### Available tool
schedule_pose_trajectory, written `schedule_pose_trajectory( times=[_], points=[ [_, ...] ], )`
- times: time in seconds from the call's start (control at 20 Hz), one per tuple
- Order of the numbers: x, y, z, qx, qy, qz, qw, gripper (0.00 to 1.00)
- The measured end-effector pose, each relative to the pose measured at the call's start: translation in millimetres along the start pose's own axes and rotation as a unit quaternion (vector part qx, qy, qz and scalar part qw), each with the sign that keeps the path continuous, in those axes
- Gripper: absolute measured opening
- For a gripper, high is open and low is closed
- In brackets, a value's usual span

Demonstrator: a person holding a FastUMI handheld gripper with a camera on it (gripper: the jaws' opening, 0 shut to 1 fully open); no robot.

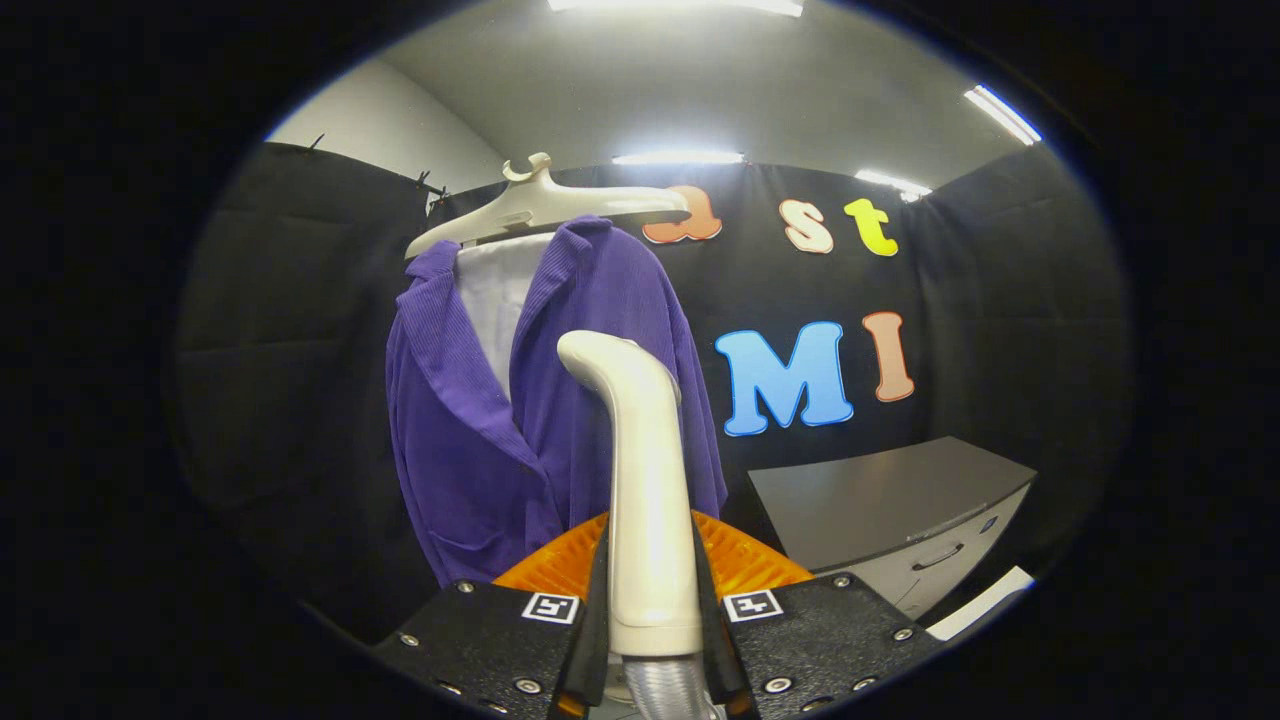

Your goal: Iron the clothes twice with a garment steamer, once on the left side and once on the right side.

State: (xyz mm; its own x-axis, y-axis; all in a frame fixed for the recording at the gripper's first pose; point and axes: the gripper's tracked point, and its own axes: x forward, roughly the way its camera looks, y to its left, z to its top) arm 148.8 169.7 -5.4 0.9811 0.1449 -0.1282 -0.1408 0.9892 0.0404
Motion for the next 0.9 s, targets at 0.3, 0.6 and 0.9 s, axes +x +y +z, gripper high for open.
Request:
schedule_pose_trajectory(
  times=[0.3, 0.6, 0.9],
  points=[
    [-2, -8, -61, -0.034, 0.043, -0.012, 0.998, 0.38],
    [-3, -10, -101, -0.057, 0.068, -0.017, 0.996, 0.38],
    [-6, -15, -140, -0.082, 0.098, -0.018, 0.992, 0.38]
  ],
)
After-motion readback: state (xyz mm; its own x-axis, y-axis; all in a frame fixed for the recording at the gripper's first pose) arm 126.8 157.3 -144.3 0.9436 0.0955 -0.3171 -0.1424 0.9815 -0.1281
